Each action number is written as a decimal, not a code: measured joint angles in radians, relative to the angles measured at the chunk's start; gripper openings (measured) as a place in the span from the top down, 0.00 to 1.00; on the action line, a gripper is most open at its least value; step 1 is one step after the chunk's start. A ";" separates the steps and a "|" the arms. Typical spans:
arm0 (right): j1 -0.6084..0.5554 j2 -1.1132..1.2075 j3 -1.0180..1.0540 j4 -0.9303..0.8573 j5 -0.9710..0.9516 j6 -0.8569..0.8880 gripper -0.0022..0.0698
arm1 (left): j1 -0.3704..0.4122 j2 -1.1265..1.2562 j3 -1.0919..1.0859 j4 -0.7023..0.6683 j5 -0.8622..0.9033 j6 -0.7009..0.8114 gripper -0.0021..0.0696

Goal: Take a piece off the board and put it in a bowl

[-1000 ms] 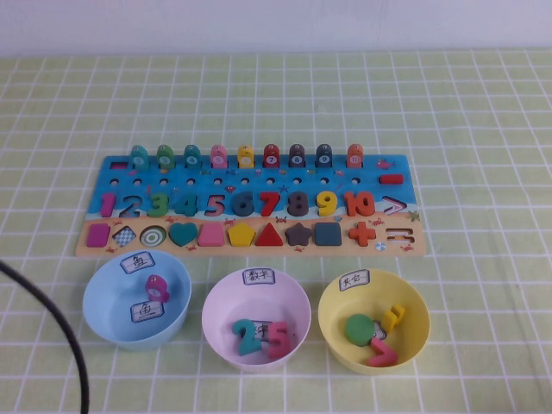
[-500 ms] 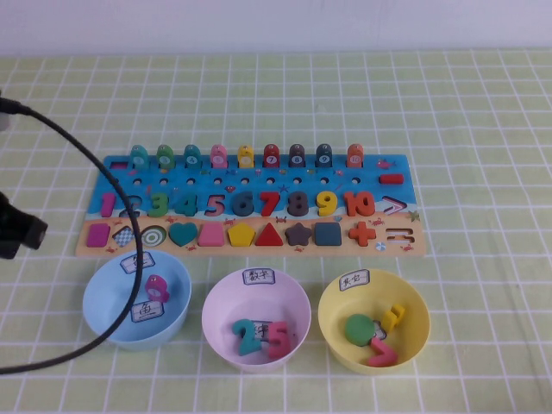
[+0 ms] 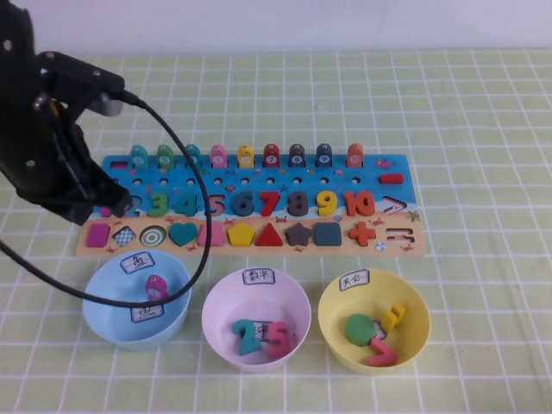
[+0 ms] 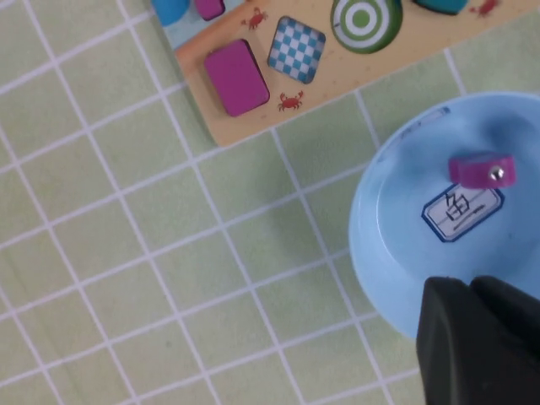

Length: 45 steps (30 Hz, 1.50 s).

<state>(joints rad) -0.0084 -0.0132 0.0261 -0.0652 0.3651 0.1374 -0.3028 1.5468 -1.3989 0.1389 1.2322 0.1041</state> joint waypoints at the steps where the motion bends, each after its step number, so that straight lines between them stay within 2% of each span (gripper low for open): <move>1: 0.000 0.000 0.000 0.000 0.000 0.000 0.99 | 0.000 0.019 -0.009 0.000 0.000 -0.006 0.98; 6: 0.000 0.000 0.000 0.000 0.000 0.000 0.99 | -0.001 0.120 -0.030 0.004 -0.002 -0.019 0.92; 9: 0.000 0.000 0.000 0.000 0.000 0.000 0.99 | -0.001 0.167 -0.042 0.018 -0.004 -0.025 0.80; 15: 0.000 0.000 0.000 0.000 0.000 0.000 0.99 | 0.017 0.222 -0.083 0.045 -0.006 -0.050 0.48; 17: 0.000 0.000 0.000 0.000 0.000 0.000 0.99 | 0.039 0.232 -0.093 0.045 -0.008 -0.050 0.43; 24: 0.000 0.000 0.000 0.000 0.000 0.000 0.99 | 0.138 0.270 -0.103 -0.064 -0.053 -0.004 0.39; 28: 0.000 0.000 0.000 0.000 0.000 0.000 0.99 | 0.163 0.314 -0.103 -0.095 -0.097 0.015 0.39; 38: 0.000 0.000 0.000 0.000 0.000 0.000 0.99 | 0.154 0.347 -0.197 -0.122 -0.114 0.021 0.39; 45: 0.000 0.000 0.000 0.000 0.000 0.000 0.99 | 0.057 0.362 -0.440 -0.122 -0.110 0.021 0.39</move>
<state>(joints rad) -0.0084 -0.0132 0.0261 -0.0652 0.3651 0.1374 -0.2455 1.9091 -1.8393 0.0166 1.1222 0.1249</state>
